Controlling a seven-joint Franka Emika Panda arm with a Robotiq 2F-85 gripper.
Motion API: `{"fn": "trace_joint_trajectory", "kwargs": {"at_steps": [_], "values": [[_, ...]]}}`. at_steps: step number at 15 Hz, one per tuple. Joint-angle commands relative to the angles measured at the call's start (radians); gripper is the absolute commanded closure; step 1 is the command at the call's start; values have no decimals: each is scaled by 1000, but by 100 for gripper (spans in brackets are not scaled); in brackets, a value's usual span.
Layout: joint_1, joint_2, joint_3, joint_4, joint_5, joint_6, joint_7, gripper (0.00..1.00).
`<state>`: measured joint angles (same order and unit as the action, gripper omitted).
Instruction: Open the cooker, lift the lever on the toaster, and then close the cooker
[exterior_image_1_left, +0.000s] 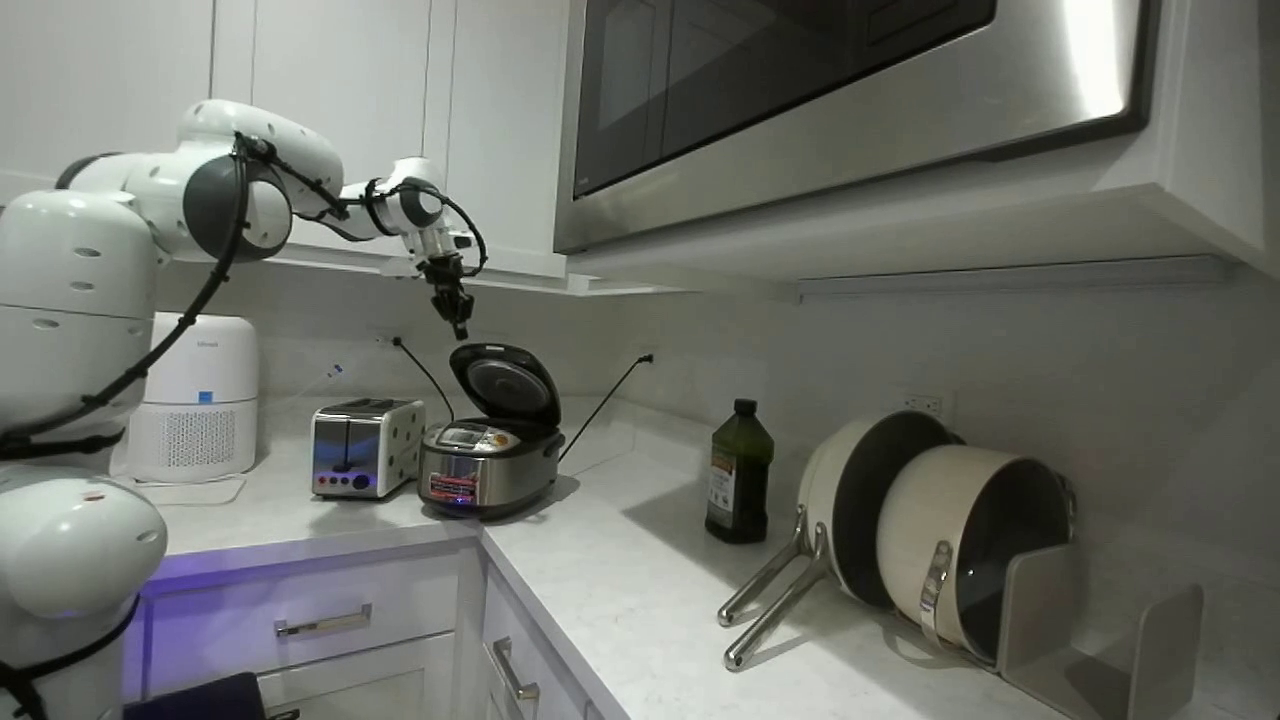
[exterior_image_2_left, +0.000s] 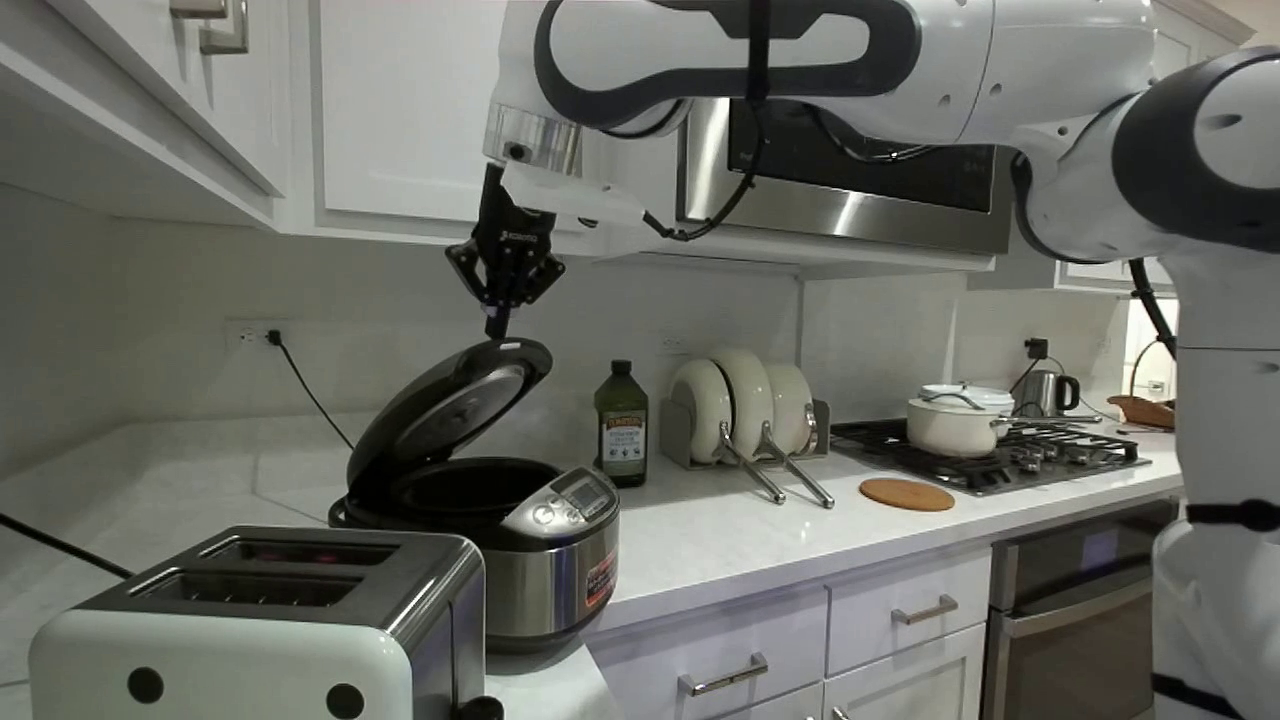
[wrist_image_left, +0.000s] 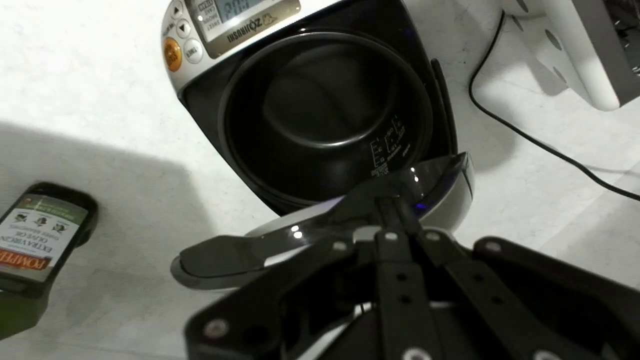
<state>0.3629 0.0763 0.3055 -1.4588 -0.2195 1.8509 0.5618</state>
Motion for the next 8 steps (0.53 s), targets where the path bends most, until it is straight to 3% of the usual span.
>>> {"fn": "trace_joint_trajectory", "kwargs": {"at_steps": [1, 8], "values": [[-4, 23, -9, 98, 39, -107, 51, 100], [-23, 36, -23, 205, 167, -383, 82, 100]]}}
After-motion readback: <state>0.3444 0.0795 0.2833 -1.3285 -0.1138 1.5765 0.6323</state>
